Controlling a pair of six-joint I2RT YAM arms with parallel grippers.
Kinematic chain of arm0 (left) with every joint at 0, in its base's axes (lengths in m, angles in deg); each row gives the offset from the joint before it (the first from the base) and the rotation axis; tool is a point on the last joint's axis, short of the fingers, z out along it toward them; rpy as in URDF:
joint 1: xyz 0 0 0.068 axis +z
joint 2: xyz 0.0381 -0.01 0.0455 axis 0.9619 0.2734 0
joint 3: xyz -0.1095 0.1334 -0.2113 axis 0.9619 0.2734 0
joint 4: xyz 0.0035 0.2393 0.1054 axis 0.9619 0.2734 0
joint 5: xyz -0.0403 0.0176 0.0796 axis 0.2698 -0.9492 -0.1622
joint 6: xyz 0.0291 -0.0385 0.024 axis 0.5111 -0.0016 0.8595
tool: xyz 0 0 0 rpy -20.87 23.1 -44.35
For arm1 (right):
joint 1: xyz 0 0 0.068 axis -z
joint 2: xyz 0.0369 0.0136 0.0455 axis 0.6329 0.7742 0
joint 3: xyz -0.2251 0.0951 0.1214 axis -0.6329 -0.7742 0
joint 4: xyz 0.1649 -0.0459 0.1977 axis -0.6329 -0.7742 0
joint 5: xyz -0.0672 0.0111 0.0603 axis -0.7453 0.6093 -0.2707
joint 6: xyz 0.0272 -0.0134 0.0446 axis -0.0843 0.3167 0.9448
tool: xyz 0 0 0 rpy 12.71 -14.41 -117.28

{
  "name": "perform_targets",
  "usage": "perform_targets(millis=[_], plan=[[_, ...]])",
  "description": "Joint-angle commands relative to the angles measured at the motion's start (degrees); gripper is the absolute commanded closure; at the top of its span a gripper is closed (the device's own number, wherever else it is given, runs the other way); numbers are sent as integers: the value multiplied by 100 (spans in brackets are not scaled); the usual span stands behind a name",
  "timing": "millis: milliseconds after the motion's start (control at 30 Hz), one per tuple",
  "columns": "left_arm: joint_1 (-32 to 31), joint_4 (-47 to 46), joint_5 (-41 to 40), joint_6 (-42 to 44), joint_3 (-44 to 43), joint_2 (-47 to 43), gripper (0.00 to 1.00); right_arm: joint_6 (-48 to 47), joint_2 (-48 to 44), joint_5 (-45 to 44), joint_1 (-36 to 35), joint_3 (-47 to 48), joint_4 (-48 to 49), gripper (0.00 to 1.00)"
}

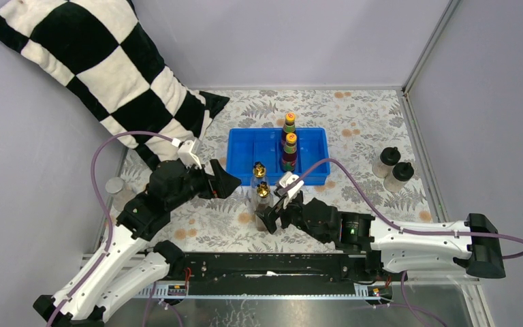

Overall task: Organize the condiment bottles
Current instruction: Pick up the bottle from the center of the board.

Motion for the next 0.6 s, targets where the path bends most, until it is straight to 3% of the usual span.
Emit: perform_targets(millis=[0,267,567], plan=[[-50,115,-19,137,40,-101,1,-84,-7,-566,-105,398,529,15],[-45,162,-22,112,121,-198,1,6,439,-1430,-303,734,630,16],[-45,233,-21,111,104,-281,1,169,936,-2156,-587,1025,480,28]])
